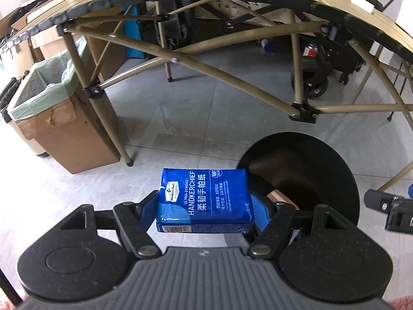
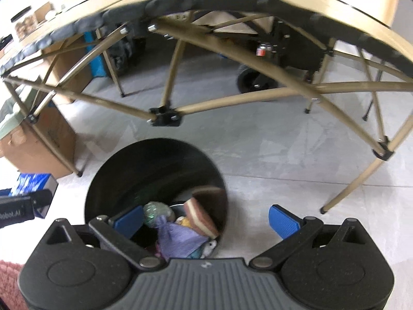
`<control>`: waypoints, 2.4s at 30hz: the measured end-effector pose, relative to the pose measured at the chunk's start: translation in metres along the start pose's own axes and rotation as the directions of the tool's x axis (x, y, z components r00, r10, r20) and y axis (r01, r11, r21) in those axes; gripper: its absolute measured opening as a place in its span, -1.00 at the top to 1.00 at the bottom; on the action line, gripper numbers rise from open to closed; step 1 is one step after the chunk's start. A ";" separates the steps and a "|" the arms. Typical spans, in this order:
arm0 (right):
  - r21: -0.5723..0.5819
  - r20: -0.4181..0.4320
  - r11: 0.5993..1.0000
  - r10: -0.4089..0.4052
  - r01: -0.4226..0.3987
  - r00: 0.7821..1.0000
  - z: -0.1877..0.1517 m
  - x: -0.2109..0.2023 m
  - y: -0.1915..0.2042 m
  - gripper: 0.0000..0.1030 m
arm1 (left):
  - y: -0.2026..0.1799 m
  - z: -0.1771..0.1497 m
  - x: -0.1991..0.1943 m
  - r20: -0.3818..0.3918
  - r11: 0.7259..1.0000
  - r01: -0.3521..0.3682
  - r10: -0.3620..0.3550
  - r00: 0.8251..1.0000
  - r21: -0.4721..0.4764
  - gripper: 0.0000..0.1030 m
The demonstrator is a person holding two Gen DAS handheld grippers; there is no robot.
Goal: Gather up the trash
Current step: 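Lower the left gripper into the bin and open it to drop the tissue packet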
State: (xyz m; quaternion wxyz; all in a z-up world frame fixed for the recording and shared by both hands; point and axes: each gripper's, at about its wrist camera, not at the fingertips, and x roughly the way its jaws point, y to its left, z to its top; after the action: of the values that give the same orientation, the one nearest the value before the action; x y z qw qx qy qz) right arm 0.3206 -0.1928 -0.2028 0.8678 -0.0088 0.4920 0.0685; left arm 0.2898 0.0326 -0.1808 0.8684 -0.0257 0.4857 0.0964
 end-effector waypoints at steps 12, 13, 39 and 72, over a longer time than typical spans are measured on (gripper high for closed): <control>0.115 0.010 0.991 -0.073 0.071 0.997 -0.005 -0.011 -0.041 -1.00 | -0.053 -0.003 0.001 -0.004 0.995 0.061 -0.061 0.998 0.075 -0.43; 0.123 0.014 0.990 -0.072 0.070 0.997 -0.004 -0.012 -0.042 -1.00 | -0.057 -0.003 0.002 -0.004 0.995 0.065 -0.064 0.998 0.079 -0.43; 0.253 0.039 0.963 -0.107 0.093 0.994 -0.008 -0.019 -0.082 -1.00 | -0.115 0.002 0.045 -0.126 0.991 0.091 -0.078 0.989 0.100 -0.43; 0.257 0.048 0.963 -0.099 0.083 0.994 -0.008 -0.019 -0.081 -1.00 | -0.123 0.001 0.043 -0.132 0.985 0.115 -0.098 0.986 0.127 -1.00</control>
State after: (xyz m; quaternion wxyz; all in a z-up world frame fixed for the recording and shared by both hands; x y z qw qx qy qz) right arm 0.3143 -0.2760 -0.1948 0.8786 0.0823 0.4692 -0.0350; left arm 0.3364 -0.0815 -0.2224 0.8398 0.0007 0.5426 0.0154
